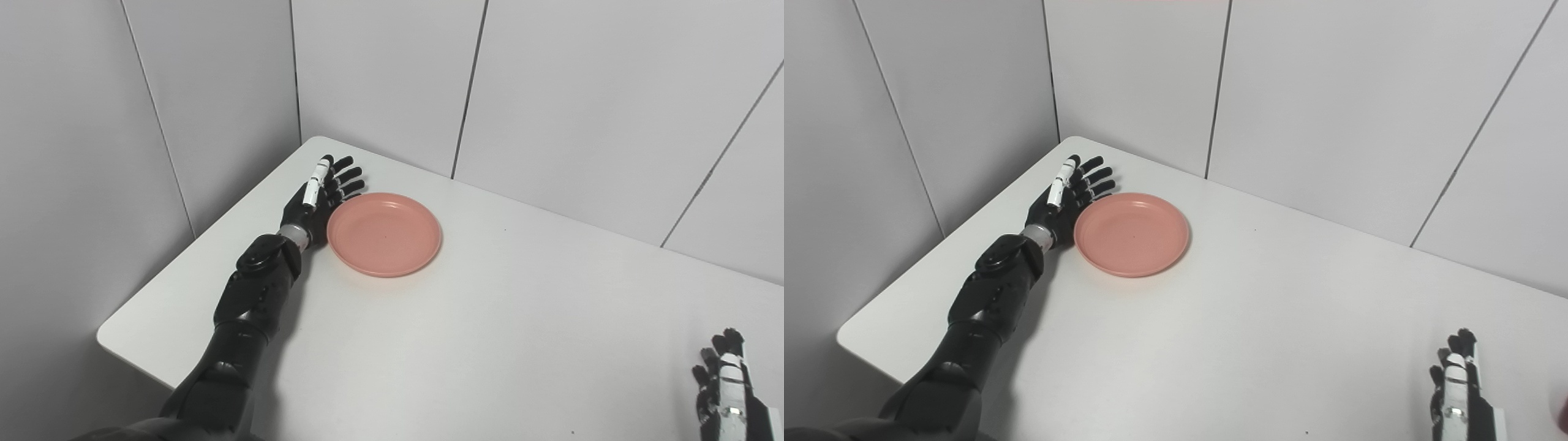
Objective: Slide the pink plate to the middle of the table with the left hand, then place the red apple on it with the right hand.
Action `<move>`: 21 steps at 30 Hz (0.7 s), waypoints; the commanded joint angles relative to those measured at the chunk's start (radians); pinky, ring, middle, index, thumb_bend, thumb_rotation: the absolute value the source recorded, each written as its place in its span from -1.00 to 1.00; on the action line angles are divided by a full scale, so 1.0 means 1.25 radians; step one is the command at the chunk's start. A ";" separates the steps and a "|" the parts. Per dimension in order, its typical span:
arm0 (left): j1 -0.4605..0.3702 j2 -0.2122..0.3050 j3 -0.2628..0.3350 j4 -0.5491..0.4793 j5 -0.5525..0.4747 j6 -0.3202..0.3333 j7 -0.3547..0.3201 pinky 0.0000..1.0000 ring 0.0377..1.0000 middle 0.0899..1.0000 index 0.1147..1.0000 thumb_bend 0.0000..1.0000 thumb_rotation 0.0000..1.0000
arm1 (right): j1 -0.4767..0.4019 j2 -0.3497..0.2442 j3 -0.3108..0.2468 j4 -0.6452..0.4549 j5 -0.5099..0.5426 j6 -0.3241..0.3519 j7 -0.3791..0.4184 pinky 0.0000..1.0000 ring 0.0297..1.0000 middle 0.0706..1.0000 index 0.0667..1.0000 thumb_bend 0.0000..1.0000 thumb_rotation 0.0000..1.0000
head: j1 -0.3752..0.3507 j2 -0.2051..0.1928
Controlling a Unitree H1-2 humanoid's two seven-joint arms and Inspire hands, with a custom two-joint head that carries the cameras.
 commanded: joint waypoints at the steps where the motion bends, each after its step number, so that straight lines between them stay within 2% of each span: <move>1: 0.002 -0.018 -0.012 0.021 -0.003 0.019 -0.003 0.69 0.68 0.69 0.65 -0.37 1.00 | -0.018 0.004 -0.004 -0.020 0.010 -0.009 0.002 1.00 1.00 1.00 1.00 -0.96 1.00 | -0.002 0.001; 21: 0.000 -0.048 -0.057 -0.006 0.008 0.023 0.005 0.68 0.68 0.68 0.63 -0.34 1.00 | -0.018 0.011 -0.002 -0.014 0.001 -0.022 -0.003 1.00 1.00 1.00 1.00 -0.94 1.00 | -0.014 0.004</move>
